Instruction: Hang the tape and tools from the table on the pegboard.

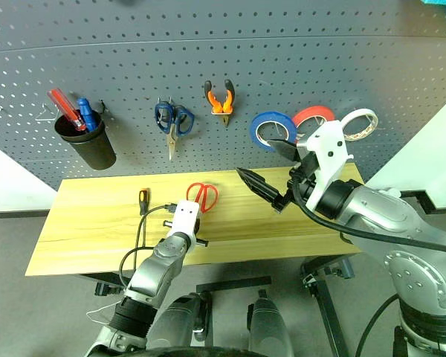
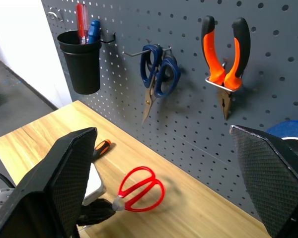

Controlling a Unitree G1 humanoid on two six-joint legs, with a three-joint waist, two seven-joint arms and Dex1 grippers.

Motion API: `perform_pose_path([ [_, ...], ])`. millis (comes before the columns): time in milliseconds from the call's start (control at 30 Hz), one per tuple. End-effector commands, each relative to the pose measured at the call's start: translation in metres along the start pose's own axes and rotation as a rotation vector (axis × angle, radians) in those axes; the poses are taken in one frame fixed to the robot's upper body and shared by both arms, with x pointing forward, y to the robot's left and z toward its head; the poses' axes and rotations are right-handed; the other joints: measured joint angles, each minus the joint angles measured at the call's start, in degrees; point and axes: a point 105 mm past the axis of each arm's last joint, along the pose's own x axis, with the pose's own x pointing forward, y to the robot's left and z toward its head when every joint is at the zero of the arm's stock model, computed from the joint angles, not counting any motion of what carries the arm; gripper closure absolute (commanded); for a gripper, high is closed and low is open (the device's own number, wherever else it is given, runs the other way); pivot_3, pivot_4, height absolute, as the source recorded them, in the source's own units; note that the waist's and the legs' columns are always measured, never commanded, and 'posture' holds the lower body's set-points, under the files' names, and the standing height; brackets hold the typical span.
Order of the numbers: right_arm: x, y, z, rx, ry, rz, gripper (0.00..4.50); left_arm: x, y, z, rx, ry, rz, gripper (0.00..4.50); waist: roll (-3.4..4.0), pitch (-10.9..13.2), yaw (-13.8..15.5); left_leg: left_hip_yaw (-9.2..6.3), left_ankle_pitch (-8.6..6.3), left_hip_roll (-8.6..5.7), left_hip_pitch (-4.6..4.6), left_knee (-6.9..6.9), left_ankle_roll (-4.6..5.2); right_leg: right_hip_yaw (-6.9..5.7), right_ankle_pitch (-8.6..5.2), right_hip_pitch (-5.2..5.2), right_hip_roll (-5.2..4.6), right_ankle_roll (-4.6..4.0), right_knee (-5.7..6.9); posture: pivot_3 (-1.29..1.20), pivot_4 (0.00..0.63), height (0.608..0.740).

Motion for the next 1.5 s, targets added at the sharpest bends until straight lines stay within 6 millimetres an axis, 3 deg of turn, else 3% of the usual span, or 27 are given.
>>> perform_pose_path([
  [33, -0.006, 0.002, 0.01, -0.03, -0.036, 0.019, 0.0, -0.007, -0.005, 0.022, 0.044, -0.11, -0.018, 4.24, 0.0, 0.0, 0.0, 0.0, 0.0, 0.0, 0.0, 0.0, 0.0, 0.0, 0.0, 0.0, 0.0, 0.0, 0.0, -0.1, 0.173, 0.74],
  [367, -0.029, 0.005, 0.019, 0.013, -0.063, 0.101, 0.0, -0.024, -0.022, 0.054, 0.21, -0.34, -0.084, 4.24, 0.02, 0.0, 0.0, 0.03, 0.0, 0.0, 0.01, 0.02, 0.0, 0.0, 0.0, 0.03, 0.0, 0.0, 0.01, -0.11, 0.168, 0.74],
  [700, -0.049, 0.006, 0.032, 0.034, -0.108, 0.139, 0.0, -0.04, -0.019, 0.082, 0.291, -0.55, -0.073, 4.24, 0.04, 0.0, 0.1, 0.05, 0.0, 0.0, 0.04, 0.11, 0.01, 0.0, 0.0, 0.08, 0.0, 0.01, 0.09, -0.1, 0.163, 0.74],
  [967, -0.06, 0.002, 0.033, 0.033, -0.113, 0.123, 0.0, -0.057, -0.001, 0.097, 0.34, -0.709, 0.003, 4.24, 0.07, 0.0, 0.1, 0.05, 0.0, 0.0, 0.05, 0.34, 0.02, 0.0, 0.01, 0.15, 0.01, 0.02, 0.21, -0.1, 0.155, 0.74],
  [1300, -0.094, -0.014, 0.022, 0.042, -0.099, -0.001, 0.0, -0.079, 0.045, 0.12, 0.341, -0.871, 0.205, 4.24, 0.15, -0.1, 1.3, 0.06, -0.04, 0.0, 0.08, 0.59, 0.08, -0.01, 0.04, 0.25, 0.04, 0.07, 0.29, -0.09, 0.147, 0.74],
  [1500, -0.095, -0.015, 0.019, 0.032, -0.087, -0.01, 0.0, -0.088, 0.062, 0.134, 0.341, -0.953, 0.287, 4.24, 0.18, -0.1, 1.4, 0.07, -0.04, 0.0, 0.2, 0.73, 0.08, -0.01, 0.07, 0.43, 0.05, 0.1, 0.32, -0.09, 0.147, 0.74],
])
